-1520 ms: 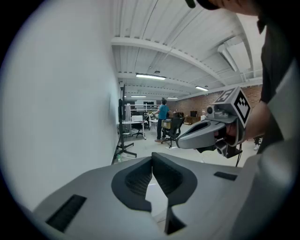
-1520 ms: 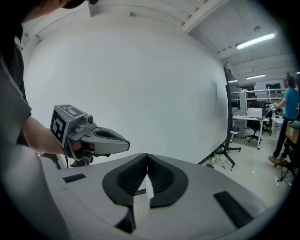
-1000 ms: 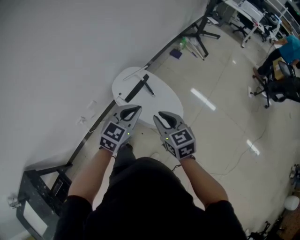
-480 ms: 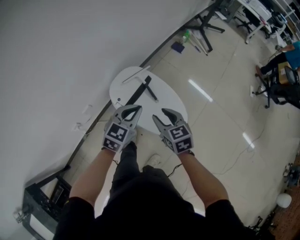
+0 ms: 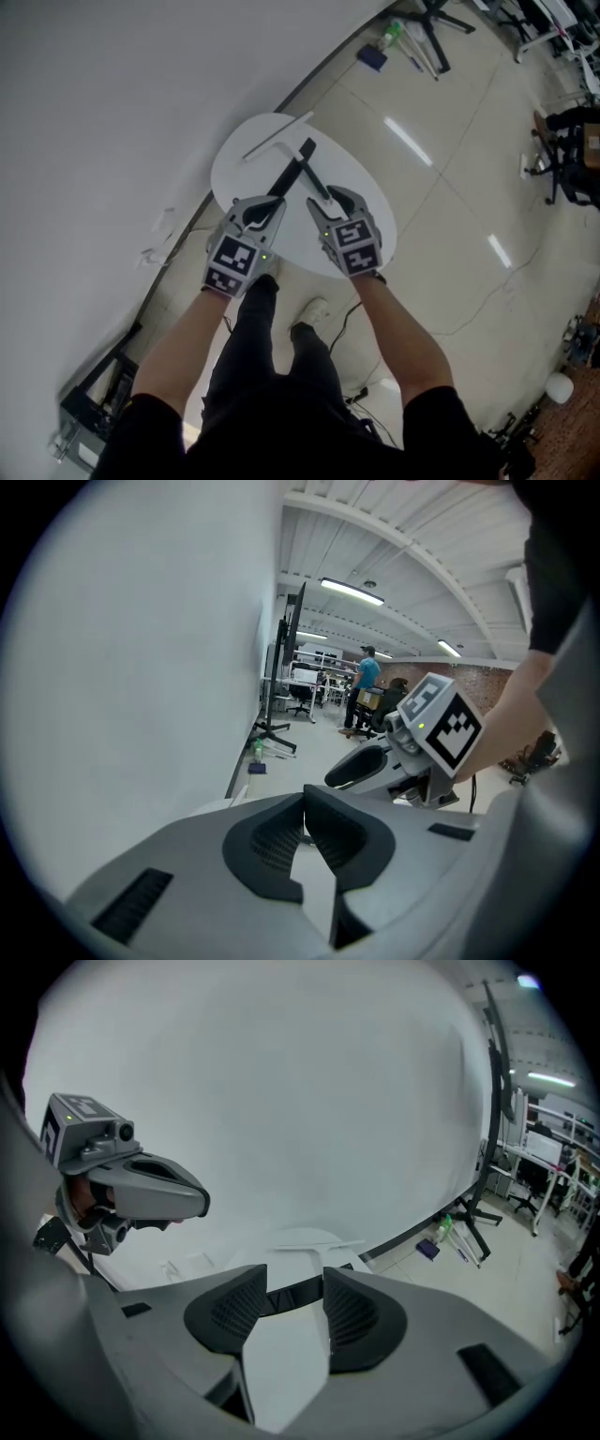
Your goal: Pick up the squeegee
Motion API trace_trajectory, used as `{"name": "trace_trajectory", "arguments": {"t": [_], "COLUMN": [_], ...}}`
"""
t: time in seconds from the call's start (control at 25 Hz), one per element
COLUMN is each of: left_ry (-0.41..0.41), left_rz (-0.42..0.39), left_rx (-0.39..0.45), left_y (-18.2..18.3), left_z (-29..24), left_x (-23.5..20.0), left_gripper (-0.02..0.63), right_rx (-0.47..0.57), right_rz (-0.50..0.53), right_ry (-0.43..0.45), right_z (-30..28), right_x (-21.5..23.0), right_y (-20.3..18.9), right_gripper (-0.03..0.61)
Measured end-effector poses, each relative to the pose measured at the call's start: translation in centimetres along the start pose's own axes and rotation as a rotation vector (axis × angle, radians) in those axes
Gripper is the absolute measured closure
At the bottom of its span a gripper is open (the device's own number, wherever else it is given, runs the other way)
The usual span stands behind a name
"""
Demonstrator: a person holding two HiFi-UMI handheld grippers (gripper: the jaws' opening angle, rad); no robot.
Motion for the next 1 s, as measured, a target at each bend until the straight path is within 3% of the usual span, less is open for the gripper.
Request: {"name": "trace_trajectory", "arguments": {"t": [0.44,1.0], "left_ry": [-0.036,-0.04], "left_rz": [0.064,0.059], "left_rx": [-0.071,-0.121], "left_y": [-5.9,-8.9], "left_z": [-7.2,-13.0], "left_x": [-3.3,-6.5], "left_gripper": [0.607,0.607], "right_rx": [-0.097,-0.216], "right_rz": [0.005,0.01], "right_ry": [0.008,0.054], "right_z": [-14.6,-21.3], "right_x": [6.2,8.4], "right_y": [-2.1,-5.3], "right_gripper": [0.385,0.385]}}
Point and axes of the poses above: the fingertips, and each gripper's own axes: z backward along the fingers, x to its right, y out of its top, the point moved 5 cm from there along z, backward along the fingers, and after that the axes turned 14 degrees about -z, right-handed, at the moved point
